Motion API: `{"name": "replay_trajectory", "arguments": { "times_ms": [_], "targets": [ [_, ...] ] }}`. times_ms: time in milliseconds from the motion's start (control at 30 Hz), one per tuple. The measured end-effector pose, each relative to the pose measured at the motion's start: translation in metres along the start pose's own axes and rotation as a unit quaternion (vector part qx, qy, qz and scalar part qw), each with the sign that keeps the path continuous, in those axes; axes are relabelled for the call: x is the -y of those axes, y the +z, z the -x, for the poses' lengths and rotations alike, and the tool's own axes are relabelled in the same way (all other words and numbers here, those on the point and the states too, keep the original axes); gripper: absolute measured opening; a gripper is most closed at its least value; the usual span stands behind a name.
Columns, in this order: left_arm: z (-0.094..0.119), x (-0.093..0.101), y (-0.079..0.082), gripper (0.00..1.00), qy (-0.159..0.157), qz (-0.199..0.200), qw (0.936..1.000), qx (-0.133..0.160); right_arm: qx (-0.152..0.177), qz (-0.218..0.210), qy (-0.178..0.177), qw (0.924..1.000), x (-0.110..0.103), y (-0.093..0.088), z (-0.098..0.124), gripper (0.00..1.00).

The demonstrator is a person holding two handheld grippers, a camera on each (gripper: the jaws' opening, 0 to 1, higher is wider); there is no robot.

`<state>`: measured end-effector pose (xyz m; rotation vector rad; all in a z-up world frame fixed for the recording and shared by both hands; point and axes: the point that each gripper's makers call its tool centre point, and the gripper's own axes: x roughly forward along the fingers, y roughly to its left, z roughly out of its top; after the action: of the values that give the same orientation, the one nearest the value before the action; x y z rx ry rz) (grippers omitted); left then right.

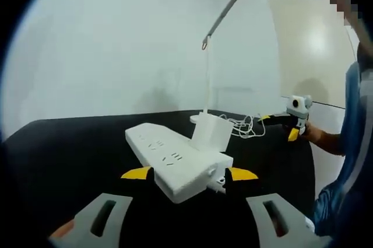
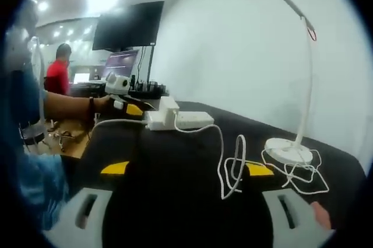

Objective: Insert the desk lamp plug into the socket, turn on the power strip switch, turn on the lamp switch, then turn off the lamp switch, turn off the power strip switch, and remove the plug from the socket.

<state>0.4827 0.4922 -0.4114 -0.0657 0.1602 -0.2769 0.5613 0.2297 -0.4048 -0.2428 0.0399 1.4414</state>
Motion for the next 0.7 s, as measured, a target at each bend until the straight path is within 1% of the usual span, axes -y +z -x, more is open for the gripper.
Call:
{"name": "replay_trajectory", "arguments": {
  "times_ms": [133, 300, 500, 600, 700],
  "targets": [
    [-0.0011, 0.0022, -0.0015, 0.47, -0.001, -0.003, 1.0, -0.004, -0.004, 0.0, -0.002, 1.0, 0.0011, -0.0018, -0.0004, 0.77],
    [-0.0008, 0.0035, -0.001, 0.46, -0.001, -0.009, 1.0, -0.001, -0.015, 0.004, -0.001, 0.9999, 0.0005, -0.0057, -0.002, 0.77],
    [-0.0006, -0.0011, -0.001, 0.42, 0.011, -0.007, 0.9999, -0.002, -0.016, 0.004, 0.0, 0.9999, -0.0005, -0.006, -0.0022, 0.77],
    [-0.0021, -0.0028, -0.005, 0.44, 0.019, -0.007, 0.9997, -0.013, -0.015, 0.003, 0.001, 0.9999, -0.0006, -0.0057, -0.0021, 0.77],
    [-0.0054, 0.0001, -0.0091, 0.44, 0.018, -0.011, 0.9994, -0.026, -0.015, 0.005, 0.003, 0.9999, -0.0016, -0.0054, -0.0022, 0.77]
  ]
}}
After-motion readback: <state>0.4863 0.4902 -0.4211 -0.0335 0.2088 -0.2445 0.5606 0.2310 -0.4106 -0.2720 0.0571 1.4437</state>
